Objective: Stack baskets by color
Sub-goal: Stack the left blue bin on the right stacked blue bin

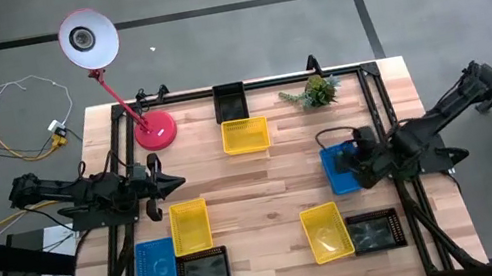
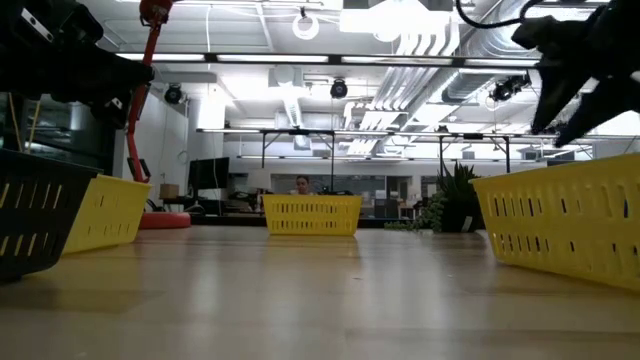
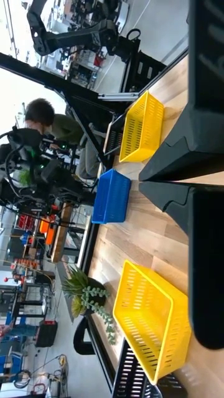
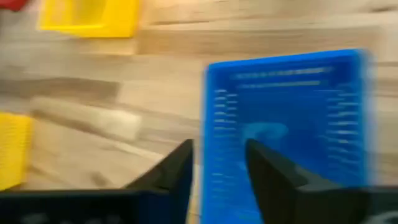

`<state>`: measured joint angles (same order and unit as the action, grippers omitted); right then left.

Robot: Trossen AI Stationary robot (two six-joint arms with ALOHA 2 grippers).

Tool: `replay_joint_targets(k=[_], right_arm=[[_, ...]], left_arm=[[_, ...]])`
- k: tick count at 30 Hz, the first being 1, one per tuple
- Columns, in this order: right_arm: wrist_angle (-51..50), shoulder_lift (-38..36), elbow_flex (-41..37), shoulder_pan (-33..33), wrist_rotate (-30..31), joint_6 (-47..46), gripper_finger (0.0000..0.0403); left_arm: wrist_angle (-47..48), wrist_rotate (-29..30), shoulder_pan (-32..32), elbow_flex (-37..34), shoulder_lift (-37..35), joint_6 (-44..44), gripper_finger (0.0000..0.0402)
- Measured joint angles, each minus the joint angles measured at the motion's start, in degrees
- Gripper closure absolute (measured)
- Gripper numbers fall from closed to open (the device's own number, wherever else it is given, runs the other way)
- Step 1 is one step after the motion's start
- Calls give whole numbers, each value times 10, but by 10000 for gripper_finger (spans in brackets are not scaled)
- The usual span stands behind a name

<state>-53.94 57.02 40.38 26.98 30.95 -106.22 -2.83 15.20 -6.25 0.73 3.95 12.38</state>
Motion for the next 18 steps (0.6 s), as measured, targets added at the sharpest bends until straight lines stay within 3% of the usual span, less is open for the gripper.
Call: replay_joint_targets(k=[3, 5, 9, 12, 18], right_arm=[[132, 17, -22, 0, 26, 60, 359], [222, 27, -23, -1, 44, 128, 391], [392, 35, -22, -25, 26, 308, 381], [511, 35, -21, -47, -13, 451, 396], [651, 35, -21, -95, -103, 615, 398]], left_arm=[[0, 0, 0, 0, 0, 0, 401], [0, 0, 0, 0, 0, 0, 401], [0, 0, 0, 0, 0, 0, 401], [0, 0, 0, 0, 0, 0, 401], [-4, 0, 0, 0, 0, 4, 401]])
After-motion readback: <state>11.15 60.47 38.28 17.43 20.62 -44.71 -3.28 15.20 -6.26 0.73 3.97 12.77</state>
